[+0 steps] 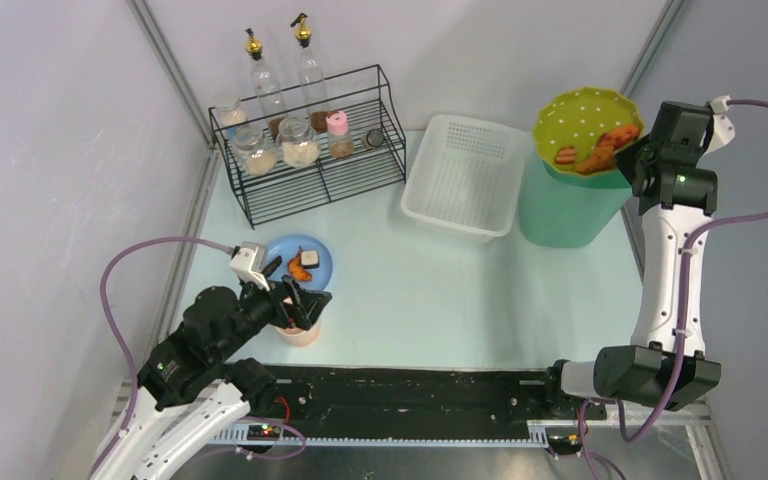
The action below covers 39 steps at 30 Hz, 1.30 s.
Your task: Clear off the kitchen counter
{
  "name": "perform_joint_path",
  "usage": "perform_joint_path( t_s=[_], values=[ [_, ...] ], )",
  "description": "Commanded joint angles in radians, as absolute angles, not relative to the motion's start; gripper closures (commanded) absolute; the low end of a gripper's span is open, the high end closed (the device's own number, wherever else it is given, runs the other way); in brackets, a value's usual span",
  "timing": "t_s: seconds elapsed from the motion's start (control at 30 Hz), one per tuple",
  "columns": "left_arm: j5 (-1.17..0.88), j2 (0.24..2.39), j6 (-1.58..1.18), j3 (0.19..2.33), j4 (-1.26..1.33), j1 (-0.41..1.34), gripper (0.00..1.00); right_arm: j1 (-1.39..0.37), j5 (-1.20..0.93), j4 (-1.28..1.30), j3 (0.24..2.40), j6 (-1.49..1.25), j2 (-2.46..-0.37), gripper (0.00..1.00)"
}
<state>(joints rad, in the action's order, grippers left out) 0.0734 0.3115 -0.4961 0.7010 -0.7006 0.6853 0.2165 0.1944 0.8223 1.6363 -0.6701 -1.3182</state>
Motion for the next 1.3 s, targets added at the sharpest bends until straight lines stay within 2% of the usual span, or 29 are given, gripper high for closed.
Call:
perform_joint_path(
  t_s=[0.0, 0.4, 0.8, 1.27],
  values=[
    [0.055, 0.301, -0.484, 0.697, -0.672, 0.691, 0.0, 0.25, 0.264, 0.681, 1.77, -0.673, -1.301, 1.0],
    [0.052, 0.277, -0.482, 0.698, -0.669, 0.691, 0.0, 0.259, 0.483, 0.636, 1.744, -0.509, -1.295, 1.0],
    [0.056, 0.259, -0.483, 0.696, -0.67, 0.692, 0.0, 0.253, 0.577, 0.575, 1.755, -0.405, -1.367, 1.0],
    [0.056, 0.253, -0.485, 0.696, -0.669, 0.691, 0.0, 0.156, 0.752, 0.32, 1.677, -0.081, -1.4, 1.0]
  ],
)
